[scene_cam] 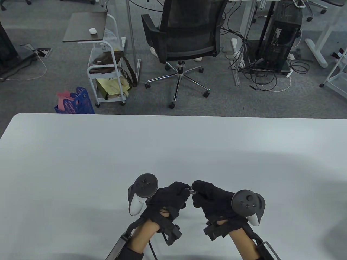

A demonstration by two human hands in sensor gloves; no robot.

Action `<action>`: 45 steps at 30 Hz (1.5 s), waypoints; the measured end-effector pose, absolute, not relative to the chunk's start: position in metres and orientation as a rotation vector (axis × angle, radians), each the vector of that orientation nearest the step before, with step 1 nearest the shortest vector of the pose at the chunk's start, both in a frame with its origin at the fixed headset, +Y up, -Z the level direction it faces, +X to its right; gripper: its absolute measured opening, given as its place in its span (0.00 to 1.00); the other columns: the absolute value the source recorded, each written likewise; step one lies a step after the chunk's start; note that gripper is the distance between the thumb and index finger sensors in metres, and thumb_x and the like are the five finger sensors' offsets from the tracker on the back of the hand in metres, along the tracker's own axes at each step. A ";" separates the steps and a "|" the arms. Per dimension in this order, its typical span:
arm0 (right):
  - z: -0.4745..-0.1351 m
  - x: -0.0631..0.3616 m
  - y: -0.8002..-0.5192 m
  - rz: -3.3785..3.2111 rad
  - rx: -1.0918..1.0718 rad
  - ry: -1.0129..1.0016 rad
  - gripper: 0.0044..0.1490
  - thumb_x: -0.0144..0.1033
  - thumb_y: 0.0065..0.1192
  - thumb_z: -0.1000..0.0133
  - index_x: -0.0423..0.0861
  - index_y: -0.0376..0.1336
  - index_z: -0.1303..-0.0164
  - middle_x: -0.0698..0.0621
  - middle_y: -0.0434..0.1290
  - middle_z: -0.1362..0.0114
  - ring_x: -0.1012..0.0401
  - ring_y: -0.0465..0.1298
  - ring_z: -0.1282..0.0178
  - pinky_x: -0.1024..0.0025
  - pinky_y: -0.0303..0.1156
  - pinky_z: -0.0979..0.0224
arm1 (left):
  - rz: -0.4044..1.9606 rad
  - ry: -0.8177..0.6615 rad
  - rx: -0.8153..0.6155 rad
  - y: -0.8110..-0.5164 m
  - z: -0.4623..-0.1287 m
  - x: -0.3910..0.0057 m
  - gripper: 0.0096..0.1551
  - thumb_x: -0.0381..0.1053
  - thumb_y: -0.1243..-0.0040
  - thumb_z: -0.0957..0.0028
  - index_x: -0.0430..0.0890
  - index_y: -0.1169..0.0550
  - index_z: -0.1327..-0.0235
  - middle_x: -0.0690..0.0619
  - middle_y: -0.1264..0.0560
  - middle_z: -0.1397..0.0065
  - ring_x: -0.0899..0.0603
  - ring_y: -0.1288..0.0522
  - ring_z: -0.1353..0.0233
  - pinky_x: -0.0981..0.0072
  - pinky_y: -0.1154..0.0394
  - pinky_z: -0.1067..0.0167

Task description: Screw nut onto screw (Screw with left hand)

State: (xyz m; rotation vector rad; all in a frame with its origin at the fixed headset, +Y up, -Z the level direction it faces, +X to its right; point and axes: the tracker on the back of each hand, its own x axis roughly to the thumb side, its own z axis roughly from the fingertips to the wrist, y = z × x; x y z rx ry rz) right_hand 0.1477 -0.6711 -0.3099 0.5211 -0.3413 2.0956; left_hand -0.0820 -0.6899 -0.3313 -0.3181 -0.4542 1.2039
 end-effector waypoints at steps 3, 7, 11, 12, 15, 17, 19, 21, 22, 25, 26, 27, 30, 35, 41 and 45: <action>-0.308 0.148 -0.670 2.110 0.536 -0.371 0.30 0.39 0.79 0.61 0.46 0.73 0.47 0.47 0.85 0.49 0.60 0.93 0.65 0.62 0.92 0.57 | 1.228 -0.452 -0.335 -0.692 -0.330 -0.084 0.39 0.58 0.47 0.52 0.39 0.33 0.30 0.33 0.28 0.36 0.30 0.22 0.48 0.35 0.32 0.46; -0.306 0.146 -0.670 2.107 0.562 -0.375 0.30 0.38 0.78 0.60 0.47 0.73 0.47 0.47 0.84 0.48 0.60 0.93 0.64 0.62 0.92 0.56 | 1.221 -0.406 -0.269 -0.691 -0.329 -0.085 0.36 0.59 0.47 0.53 0.37 0.25 0.38 0.31 0.24 0.41 0.29 0.21 0.53 0.34 0.30 0.49; -0.304 0.145 -0.671 2.122 0.573 -0.387 0.30 0.39 0.78 0.60 0.47 0.73 0.47 0.47 0.84 0.48 0.60 0.93 0.64 0.62 0.92 0.56 | 1.182 -0.447 -0.283 -0.686 -0.328 -0.083 0.32 0.54 0.45 0.52 0.37 0.26 0.40 0.32 0.24 0.42 0.30 0.21 0.53 0.34 0.30 0.49; -0.304 0.145 -0.671 2.119 0.573 -0.390 0.30 0.38 0.78 0.60 0.46 0.73 0.47 0.46 0.84 0.48 0.60 0.93 0.64 0.62 0.92 0.56 | 1.183 -0.458 -0.296 -0.686 -0.328 -0.083 0.32 0.53 0.45 0.52 0.37 0.28 0.39 0.33 0.25 0.41 0.30 0.21 0.52 0.35 0.31 0.48; -0.304 0.146 -0.670 2.110 0.569 -0.407 0.30 0.39 0.78 0.60 0.46 0.73 0.47 0.46 0.84 0.48 0.60 0.93 0.64 0.62 0.92 0.56 | 1.216 -0.446 -0.291 -0.687 -0.328 -0.086 0.39 0.57 0.46 0.52 0.38 0.32 0.31 0.32 0.27 0.38 0.31 0.22 0.50 0.35 0.31 0.48; -0.303 0.146 -0.671 2.101 0.570 -0.402 0.30 0.39 0.78 0.60 0.47 0.73 0.47 0.46 0.84 0.48 0.60 0.93 0.65 0.62 0.92 0.56 | 1.216 -0.408 -0.274 -0.689 -0.328 -0.088 0.41 0.60 0.47 0.53 0.37 0.30 0.31 0.30 0.26 0.38 0.29 0.21 0.51 0.34 0.31 0.48; -0.302 0.146 -0.672 2.095 0.569 -0.402 0.30 0.38 0.78 0.60 0.46 0.73 0.47 0.46 0.84 0.48 0.60 0.93 0.65 0.62 0.92 0.56 | 1.214 -0.413 -0.280 -0.690 -0.328 -0.087 0.38 0.59 0.46 0.53 0.36 0.24 0.37 0.29 0.24 0.40 0.28 0.21 0.53 0.33 0.30 0.50; -0.302 0.145 -0.672 2.110 0.574 -0.402 0.30 0.38 0.78 0.60 0.46 0.73 0.47 0.46 0.84 0.48 0.60 0.93 0.65 0.62 0.92 0.57 | 1.210 -0.428 -0.292 -0.689 -0.328 -0.086 0.34 0.57 0.45 0.52 0.35 0.22 0.41 0.30 0.23 0.42 0.28 0.20 0.54 0.33 0.30 0.50; -0.302 0.145 -0.673 2.113 0.576 -0.401 0.30 0.38 0.78 0.60 0.46 0.73 0.47 0.46 0.85 0.48 0.60 0.93 0.65 0.62 0.92 0.57 | 1.200 -0.433 -0.290 -0.688 -0.328 -0.085 0.33 0.55 0.45 0.52 0.35 0.23 0.42 0.30 0.23 0.43 0.29 0.20 0.54 0.33 0.30 0.50; -0.302 0.146 -0.673 2.105 0.575 -0.399 0.30 0.38 0.78 0.60 0.46 0.73 0.47 0.46 0.85 0.48 0.60 0.93 0.65 0.62 0.92 0.57 | 1.184 -0.468 -0.306 -0.687 -0.328 -0.083 0.32 0.54 0.45 0.52 0.37 0.27 0.40 0.32 0.26 0.40 0.30 0.21 0.52 0.35 0.31 0.49; -0.302 0.147 -0.672 2.102 0.575 -0.404 0.30 0.38 0.78 0.60 0.46 0.73 0.47 0.46 0.84 0.48 0.60 0.93 0.65 0.62 0.92 0.57 | 1.194 -0.472 -0.315 -0.687 -0.328 -0.083 0.32 0.54 0.45 0.52 0.37 0.28 0.38 0.33 0.26 0.39 0.30 0.22 0.51 0.35 0.31 0.48; -0.301 0.148 -0.671 2.101 0.573 -0.414 0.30 0.38 0.78 0.60 0.46 0.73 0.47 0.46 0.85 0.49 0.60 0.93 0.65 0.62 0.92 0.57 | 1.203 -0.473 -0.316 -0.688 -0.328 -0.083 0.34 0.55 0.45 0.52 0.38 0.29 0.35 0.32 0.27 0.38 0.30 0.22 0.50 0.35 0.31 0.47; -0.301 0.148 -0.670 2.094 0.578 -0.419 0.30 0.38 0.78 0.60 0.46 0.73 0.47 0.46 0.85 0.49 0.60 0.93 0.65 0.62 0.92 0.57 | 1.223 -0.437 -0.278 -0.690 -0.327 -0.085 0.41 0.59 0.47 0.53 0.36 0.30 0.31 0.29 0.27 0.37 0.29 0.21 0.51 0.34 0.31 0.48; -0.300 0.148 -0.669 2.124 0.591 -0.437 0.30 0.39 0.78 0.60 0.45 0.74 0.47 0.46 0.85 0.49 0.60 0.94 0.66 0.62 0.92 0.58 | 1.197 -0.432 -0.269 -0.689 -0.327 -0.083 0.35 0.57 0.45 0.53 0.34 0.22 0.43 0.30 0.23 0.43 0.28 0.20 0.54 0.33 0.30 0.51; -0.300 0.148 -0.668 2.121 0.578 -0.445 0.29 0.39 0.77 0.60 0.44 0.74 0.48 0.46 0.86 0.50 0.60 0.94 0.67 0.62 0.92 0.60 | 1.197 -0.476 -0.293 -0.687 -0.327 -0.082 0.34 0.54 0.45 0.52 0.38 0.30 0.36 0.33 0.27 0.38 0.31 0.22 0.51 0.36 0.31 0.48; -0.300 0.149 -0.668 2.128 0.575 -0.452 0.29 0.39 0.77 0.60 0.45 0.74 0.48 0.46 0.86 0.51 0.61 0.94 0.68 0.62 0.92 0.60 | 1.208 -0.413 -0.304 -0.692 -0.327 -0.085 0.41 0.60 0.46 0.53 0.35 0.27 0.34 0.29 0.25 0.40 0.28 0.21 0.52 0.33 0.31 0.49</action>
